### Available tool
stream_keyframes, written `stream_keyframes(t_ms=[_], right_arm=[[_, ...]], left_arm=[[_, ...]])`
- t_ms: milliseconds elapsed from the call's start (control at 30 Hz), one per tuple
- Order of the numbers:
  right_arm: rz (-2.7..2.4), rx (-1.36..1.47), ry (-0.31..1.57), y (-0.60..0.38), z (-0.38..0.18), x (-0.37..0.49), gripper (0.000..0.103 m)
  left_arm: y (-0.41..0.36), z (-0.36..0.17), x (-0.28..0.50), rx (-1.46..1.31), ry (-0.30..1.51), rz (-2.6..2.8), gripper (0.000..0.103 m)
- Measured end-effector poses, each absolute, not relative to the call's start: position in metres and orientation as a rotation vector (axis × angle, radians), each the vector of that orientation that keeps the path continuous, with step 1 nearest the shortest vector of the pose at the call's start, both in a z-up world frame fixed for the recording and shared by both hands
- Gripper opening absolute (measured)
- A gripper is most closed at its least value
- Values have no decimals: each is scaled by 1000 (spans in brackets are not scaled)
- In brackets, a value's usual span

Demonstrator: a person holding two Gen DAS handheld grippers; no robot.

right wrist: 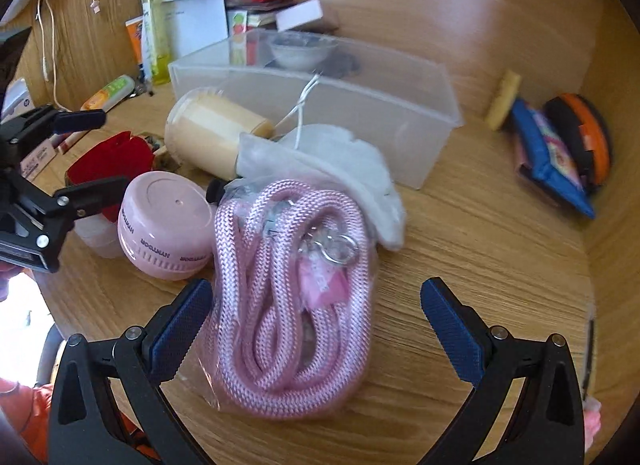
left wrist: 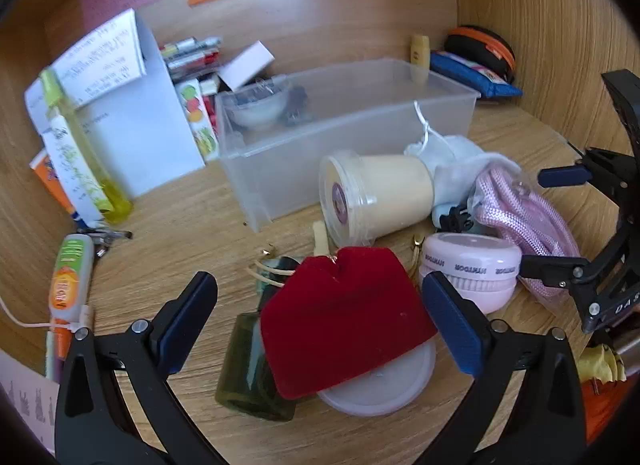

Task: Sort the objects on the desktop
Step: 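Grasp the red velvet pouch with the left gripper while the right grasps the bagged pink rope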

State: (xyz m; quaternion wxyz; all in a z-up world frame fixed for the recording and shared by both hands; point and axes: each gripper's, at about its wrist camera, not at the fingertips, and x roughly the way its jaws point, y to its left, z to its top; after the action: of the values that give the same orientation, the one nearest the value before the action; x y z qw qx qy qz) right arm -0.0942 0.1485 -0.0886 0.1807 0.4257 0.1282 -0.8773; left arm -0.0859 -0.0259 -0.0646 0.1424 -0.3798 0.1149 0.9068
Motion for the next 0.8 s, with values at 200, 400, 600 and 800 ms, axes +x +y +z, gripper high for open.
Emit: stream_keyframes(t_ms=[200,400,600,800], right_arm=[[-2406,1273,333,146,-100,-107,102],[-2301,1283,240,151,-106,-109,64],[-2318,1246,250,154,-101,-99,54],[-2352,1237,224,166,-91,-93,50]], left_arm=[[-23,-70,-89,-1085,359,2605,103],[-30,-74,-100,-1103,274,2562,103],[-40,-73,-101,-1090,193,2548,81],[-42,-73,-102,-1094,162,2518,51]])
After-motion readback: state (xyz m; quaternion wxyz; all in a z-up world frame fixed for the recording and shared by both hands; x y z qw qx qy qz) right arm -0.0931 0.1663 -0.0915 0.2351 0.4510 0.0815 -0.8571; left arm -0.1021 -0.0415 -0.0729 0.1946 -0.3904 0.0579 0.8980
